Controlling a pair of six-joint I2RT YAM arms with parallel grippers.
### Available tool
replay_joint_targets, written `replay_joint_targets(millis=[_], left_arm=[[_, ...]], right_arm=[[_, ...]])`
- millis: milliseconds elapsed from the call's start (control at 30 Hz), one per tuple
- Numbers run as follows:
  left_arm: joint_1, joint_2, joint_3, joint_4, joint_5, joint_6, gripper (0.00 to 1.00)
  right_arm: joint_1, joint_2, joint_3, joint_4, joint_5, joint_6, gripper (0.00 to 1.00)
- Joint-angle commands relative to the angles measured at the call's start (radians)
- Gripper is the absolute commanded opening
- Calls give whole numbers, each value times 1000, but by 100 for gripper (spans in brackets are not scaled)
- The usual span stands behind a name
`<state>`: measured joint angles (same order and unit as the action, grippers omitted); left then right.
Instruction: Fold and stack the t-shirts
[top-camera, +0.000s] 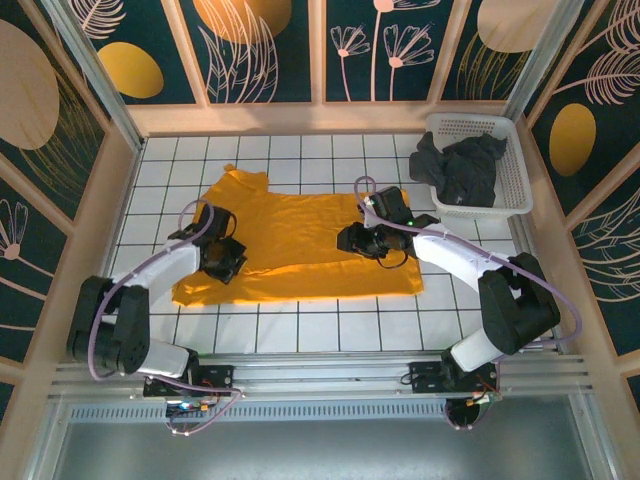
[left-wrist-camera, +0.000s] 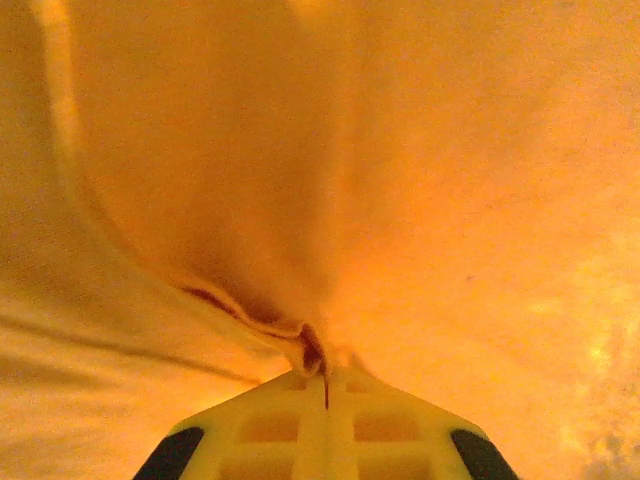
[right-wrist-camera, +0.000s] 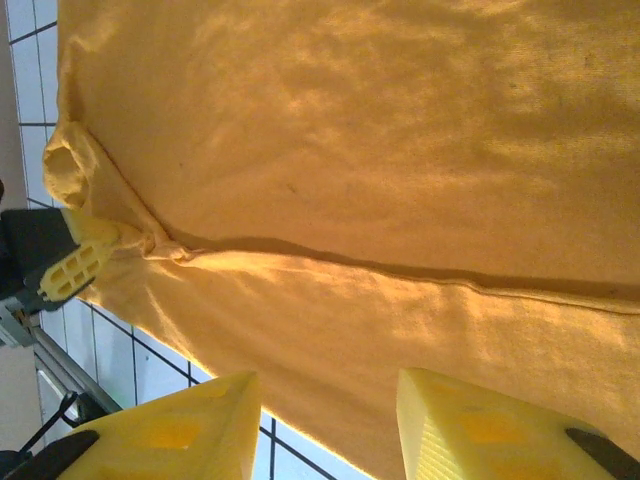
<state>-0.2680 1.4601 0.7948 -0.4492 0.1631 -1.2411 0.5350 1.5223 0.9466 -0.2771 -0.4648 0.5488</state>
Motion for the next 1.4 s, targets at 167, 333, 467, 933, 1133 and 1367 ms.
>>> replay_joint_targets(millis=[167, 333, 467, 933, 1133, 1367], left_arm=[[-90, 227, 256, -120, -89, 250, 0], [-154, 342, 373, -193, -151, 354, 0], [-171, 388, 408, -225, -194, 389, 0], [-158, 223, 425, -214, -304, 351, 67], [-46, 72, 252, -108, -202, 312, 58], [35, 33, 122, -84, -144, 297, 42]], right_arm=[[-1, -28, -3, -25, 26, 0, 39], [-10, -44, -20, -31, 28, 5, 38], [-17, -53, -32, -32, 20, 7, 38], [-69, -141, -156, -31, 133, 24, 44], [-133, -189, -250, -32, 150, 8, 44], [-133, -176, -273, -64, 212, -32, 36]])
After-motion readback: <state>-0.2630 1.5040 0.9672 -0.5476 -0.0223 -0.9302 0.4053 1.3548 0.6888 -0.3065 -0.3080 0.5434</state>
